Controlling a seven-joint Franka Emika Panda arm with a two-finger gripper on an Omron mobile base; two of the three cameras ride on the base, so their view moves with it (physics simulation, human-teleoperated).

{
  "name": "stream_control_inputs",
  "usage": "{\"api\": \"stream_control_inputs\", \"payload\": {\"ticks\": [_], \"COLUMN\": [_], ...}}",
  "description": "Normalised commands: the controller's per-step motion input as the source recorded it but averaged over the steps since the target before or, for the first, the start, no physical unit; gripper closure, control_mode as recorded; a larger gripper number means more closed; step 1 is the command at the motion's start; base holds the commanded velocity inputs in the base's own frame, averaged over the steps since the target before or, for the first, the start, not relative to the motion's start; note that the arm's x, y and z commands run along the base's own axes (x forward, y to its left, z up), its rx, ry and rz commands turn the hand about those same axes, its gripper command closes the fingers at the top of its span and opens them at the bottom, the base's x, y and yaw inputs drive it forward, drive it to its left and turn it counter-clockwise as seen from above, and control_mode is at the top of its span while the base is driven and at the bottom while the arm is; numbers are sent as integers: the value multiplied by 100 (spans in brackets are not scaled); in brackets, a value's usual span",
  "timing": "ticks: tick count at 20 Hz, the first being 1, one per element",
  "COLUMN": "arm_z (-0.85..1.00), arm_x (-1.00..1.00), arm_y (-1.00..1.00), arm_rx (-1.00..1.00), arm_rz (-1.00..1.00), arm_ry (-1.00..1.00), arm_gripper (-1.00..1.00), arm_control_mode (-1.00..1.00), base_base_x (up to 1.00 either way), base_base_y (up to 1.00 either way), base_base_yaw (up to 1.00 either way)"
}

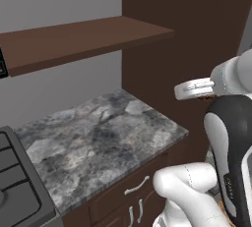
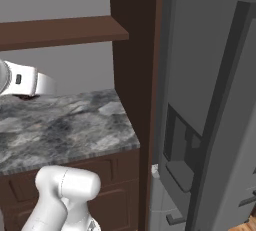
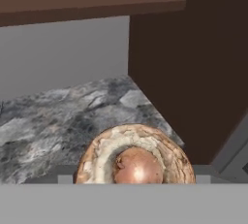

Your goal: Place the beer and liquor on the top shelf of the fridge to keep them out of children's reach, and place the mushroom on lower shelves for easy access.

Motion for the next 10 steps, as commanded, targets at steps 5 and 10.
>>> {"api": "stream_control_inputs", "payload": {"ticks": [5, 10], "arm_z": [-2, 0], "arm_x": [-12, 0], "arm_y": [0, 0], "arm_rx": [-1, 0], "arm_rz": [1, 0], "arm_ry": [0, 0], "arm_gripper": [100, 100], "arm_control_mode": [100, 100], "base_base_x": [-54, -88], "base_base_y": [-3, -28], "base_base_yaw": [1, 0]}}
